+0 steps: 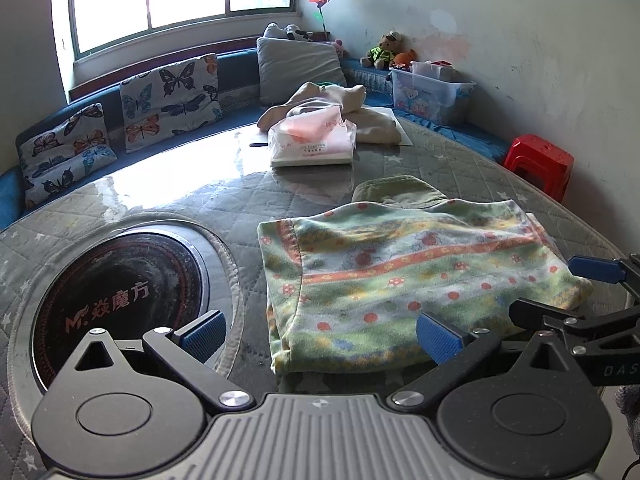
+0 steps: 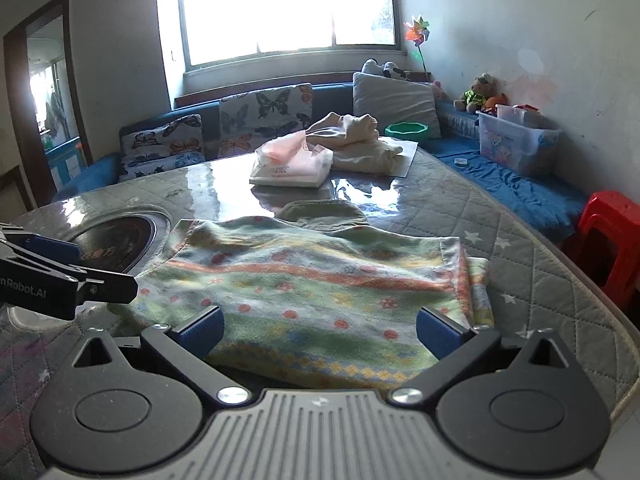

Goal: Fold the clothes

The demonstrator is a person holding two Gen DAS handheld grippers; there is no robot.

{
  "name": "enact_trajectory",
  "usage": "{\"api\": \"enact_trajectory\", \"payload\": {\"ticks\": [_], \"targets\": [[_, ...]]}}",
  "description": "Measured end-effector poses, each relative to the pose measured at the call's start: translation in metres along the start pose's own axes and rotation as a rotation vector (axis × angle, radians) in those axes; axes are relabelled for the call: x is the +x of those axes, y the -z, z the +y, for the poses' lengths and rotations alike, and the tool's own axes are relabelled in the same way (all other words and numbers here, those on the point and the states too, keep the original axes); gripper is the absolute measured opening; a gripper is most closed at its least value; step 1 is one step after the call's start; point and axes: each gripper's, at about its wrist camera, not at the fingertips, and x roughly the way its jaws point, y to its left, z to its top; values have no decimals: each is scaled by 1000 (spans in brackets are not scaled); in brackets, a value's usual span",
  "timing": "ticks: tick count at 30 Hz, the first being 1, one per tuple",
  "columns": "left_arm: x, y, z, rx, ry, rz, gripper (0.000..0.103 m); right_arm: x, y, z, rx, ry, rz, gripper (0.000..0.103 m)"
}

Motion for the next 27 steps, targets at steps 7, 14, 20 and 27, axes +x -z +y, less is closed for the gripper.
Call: {"api": "enact_trajectory", "payload": {"ticks": [7,14,20,27], "targets": [[-9,9,-9,26,2,-17,103,-11,7,5,9,-7,-19,103],[-17,16,-17,37,17,-26,103,-23,13,10,11,-5,-39,103],[-23,23,-24,47,4,-20,103,-31,17,13,-3,-2,-55,103],[-28,31,-28,58,1,-21,103,-39,23,14,-20,17,-55,103]]}}
